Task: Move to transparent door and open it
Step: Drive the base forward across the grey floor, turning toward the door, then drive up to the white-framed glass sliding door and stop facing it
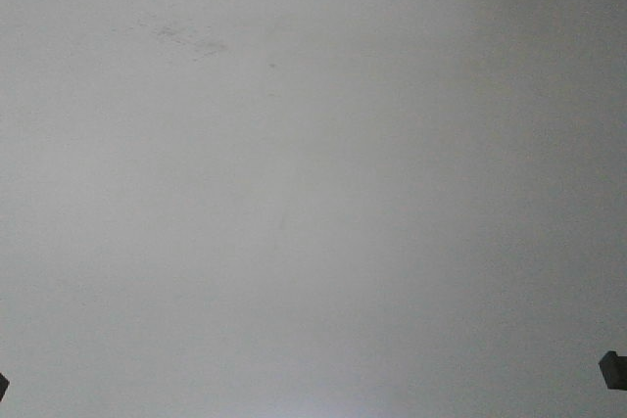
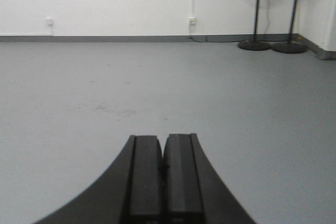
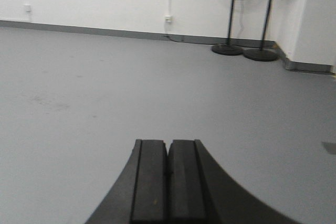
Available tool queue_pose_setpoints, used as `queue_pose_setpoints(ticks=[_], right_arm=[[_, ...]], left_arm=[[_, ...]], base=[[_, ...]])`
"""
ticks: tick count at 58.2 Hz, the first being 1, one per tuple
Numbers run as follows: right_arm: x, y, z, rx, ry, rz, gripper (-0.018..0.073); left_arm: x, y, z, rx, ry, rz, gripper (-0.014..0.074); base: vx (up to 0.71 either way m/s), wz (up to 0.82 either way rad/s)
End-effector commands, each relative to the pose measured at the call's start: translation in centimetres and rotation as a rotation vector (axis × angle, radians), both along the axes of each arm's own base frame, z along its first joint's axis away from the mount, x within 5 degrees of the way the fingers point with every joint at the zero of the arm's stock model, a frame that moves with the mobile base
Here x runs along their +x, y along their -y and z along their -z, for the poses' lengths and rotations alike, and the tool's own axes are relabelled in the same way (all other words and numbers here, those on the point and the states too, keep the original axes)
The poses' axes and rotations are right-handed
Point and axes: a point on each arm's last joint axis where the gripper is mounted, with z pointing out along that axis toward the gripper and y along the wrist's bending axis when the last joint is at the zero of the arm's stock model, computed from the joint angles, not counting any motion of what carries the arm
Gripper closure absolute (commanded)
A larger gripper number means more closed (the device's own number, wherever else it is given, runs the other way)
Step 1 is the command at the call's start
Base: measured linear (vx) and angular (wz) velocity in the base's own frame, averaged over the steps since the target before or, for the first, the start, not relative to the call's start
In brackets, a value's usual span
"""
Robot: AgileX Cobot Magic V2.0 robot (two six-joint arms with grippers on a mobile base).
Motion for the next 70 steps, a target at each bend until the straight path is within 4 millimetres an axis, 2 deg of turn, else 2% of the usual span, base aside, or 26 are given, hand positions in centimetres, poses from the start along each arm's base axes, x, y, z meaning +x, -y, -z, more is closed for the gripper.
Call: queue_pose_setpoints(ticks=[1,70], right_arm=[[-0.04,0.01,-0.70,-0.008,0.095,0.002,0.0568],[-0.04,0.01,-0.69,-0.008,0.093,0.002,0.0568]], left_arm=[[0.00,-0.05,-0.33,-0.019,0.081,-0.006,0.0603],[0.00,-0.05,-0.33,-0.019,0.081,-0.006,0.0603]], base=[[0.42,0.41],[0.45,0.49]])
